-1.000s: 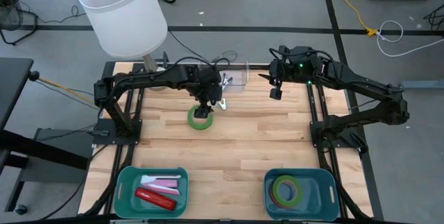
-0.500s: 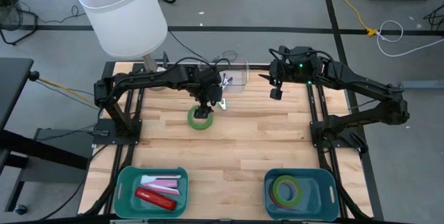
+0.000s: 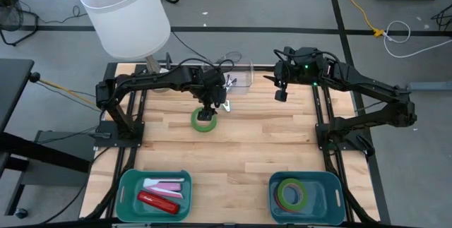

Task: Pick and place Stapler, Stapler remover, tape
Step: Put the green tape into the blue bin

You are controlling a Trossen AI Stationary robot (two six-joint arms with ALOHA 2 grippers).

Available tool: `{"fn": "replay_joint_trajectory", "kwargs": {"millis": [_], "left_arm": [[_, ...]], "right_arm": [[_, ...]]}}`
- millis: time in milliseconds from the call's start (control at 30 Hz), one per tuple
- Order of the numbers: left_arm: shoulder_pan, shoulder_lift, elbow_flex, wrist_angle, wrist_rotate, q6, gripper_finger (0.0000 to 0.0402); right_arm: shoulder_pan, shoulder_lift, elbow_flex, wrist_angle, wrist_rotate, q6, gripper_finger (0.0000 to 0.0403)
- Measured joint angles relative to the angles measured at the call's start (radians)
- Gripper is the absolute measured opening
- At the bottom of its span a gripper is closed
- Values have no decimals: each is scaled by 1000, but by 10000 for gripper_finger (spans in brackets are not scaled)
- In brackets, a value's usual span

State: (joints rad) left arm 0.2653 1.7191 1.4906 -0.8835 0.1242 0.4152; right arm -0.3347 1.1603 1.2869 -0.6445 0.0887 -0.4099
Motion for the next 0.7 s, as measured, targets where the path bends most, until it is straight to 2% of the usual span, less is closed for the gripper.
{"fn": "replay_joint_trajectory", "kwargs": {"millis": [400, 567, 700], "left_arm": [[0, 118, -1, -7, -9, 0, 280], [0, 179, -1, -54, -46, 21, 280], [1, 216, -1, -103, -102, 105, 280]], "right_arm": [[0, 0, 0, 1, 0, 0, 97], [0, 0, 0, 1, 0, 2, 97], [0, 0, 0, 1, 0, 3, 98]]}}
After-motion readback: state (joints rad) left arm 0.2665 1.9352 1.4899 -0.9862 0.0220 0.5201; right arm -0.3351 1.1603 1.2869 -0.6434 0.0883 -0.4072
